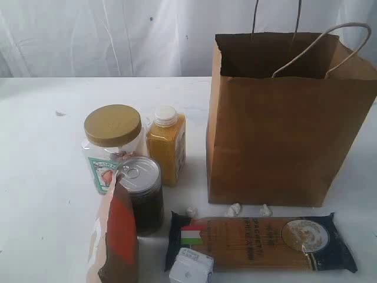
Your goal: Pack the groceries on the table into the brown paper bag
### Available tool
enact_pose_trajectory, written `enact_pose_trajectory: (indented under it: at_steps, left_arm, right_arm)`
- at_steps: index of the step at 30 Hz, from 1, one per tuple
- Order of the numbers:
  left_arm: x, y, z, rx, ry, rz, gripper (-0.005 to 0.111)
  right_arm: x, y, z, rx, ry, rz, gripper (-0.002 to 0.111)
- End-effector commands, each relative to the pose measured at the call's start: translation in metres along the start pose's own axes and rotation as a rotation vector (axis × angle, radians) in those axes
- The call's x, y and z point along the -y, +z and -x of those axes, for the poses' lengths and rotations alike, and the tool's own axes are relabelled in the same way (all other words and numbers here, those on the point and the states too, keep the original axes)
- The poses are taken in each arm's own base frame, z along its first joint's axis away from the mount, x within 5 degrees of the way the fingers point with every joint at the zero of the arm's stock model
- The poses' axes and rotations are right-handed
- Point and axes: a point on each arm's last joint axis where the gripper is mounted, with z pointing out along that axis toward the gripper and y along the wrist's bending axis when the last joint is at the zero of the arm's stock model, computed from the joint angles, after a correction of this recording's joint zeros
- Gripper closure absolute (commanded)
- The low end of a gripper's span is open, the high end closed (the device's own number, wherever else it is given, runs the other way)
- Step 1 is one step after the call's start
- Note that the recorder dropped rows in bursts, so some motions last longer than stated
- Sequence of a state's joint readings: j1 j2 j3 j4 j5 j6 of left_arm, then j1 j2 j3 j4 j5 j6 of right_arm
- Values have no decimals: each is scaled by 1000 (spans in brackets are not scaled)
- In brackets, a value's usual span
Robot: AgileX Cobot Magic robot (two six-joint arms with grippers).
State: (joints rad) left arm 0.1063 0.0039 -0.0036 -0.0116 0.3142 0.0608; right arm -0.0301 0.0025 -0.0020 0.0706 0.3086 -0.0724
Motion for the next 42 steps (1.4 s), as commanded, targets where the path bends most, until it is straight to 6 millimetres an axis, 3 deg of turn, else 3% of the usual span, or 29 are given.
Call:
enact_pose_trajectory:
  at_steps: [1,7,12,19,21,24,27,30,36,40,42]
  left_arm:
    - [1,0,-3,-25,-15,-14,107]
    - [1,0,-3,-25,-15,-14,107]
    - [-4,0,-1,-4,223,45,107]
    - [-4,0,0,0,256,50,107]
    - [-2,0,4,50,149,26,107]
    - [8,-2,16,168,-371,-125,107]
    - [8,-4,27,270,-617,-182,107]
    - [8,-5,29,292,-717,-211,107]
    - [5,-6,32,332,-731,-194,107]
    - [-15,-14,46,583,-901,-98,107]
    - [-26,-28,62,755,-991,-74,107]
  right_arm:
    - [0,0,0,10,-1,0,108]
    - [0,0,0,10,-1,0,108]
    - [0,0,0,10,-1,0,108]
    - [0,0,0,10,-1,0,108]
    - [0,0,0,10,-1,0,108]
    - [0,0,0,10,-1,0,108]
    - [0,0,0,10,-1,0,108]
    - [0,0,0,10,-1,0,108]
    - [0,0,0,10,-1,0,108]
    - [0,0,0,10,-1,0,108]
    - [0,0,0,10,-1,0,108]
